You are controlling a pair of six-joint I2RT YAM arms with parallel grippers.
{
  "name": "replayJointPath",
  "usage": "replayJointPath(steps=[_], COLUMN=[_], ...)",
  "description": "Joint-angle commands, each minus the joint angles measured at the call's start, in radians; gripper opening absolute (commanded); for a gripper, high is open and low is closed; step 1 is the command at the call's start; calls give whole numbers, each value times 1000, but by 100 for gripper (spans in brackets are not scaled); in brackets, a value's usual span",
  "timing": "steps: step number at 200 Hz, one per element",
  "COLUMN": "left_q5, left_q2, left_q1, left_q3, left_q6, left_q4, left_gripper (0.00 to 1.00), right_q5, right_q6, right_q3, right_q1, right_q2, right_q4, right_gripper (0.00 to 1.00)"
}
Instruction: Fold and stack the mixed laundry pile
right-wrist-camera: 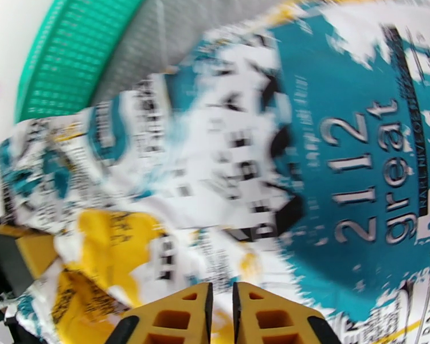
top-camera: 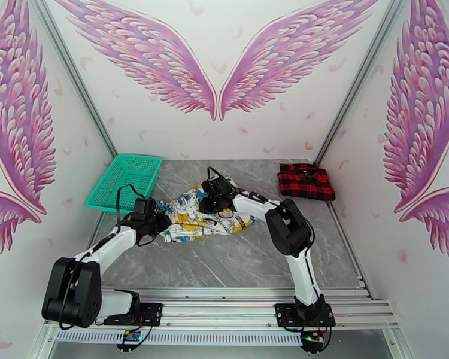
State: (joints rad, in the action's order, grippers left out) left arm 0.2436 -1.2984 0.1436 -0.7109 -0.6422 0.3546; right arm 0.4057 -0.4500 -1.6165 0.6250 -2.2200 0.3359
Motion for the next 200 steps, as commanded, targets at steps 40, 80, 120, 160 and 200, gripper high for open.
replayJointPath(steps=[40, 80, 120, 160, 200], left_q5=[-59, -72, -197, -319, -386], left_q2=[177, 226, 168, 87, 46], left_q1=[-7, 4, 71, 164, 232], left_q3=[-10, -78, -193, -302, -368], left_q6=[177, 220, 143, 72, 26], left_q4=[279, 364, 434, 474, 474], left_gripper=[0, 0, 0, 0, 0], right_q5=[-159, -13, 79, 134, 138], right_q6=[-24, -43, -76, -134, -208], right_q3=[48, 69, 112, 117, 69], right_q1=[-37, -49, -9, 73, 126], right_q2=[-13, 66, 145, 105, -8], right_q4=[73, 50, 1, -63, -136], right_gripper=[16, 19, 19, 14, 10])
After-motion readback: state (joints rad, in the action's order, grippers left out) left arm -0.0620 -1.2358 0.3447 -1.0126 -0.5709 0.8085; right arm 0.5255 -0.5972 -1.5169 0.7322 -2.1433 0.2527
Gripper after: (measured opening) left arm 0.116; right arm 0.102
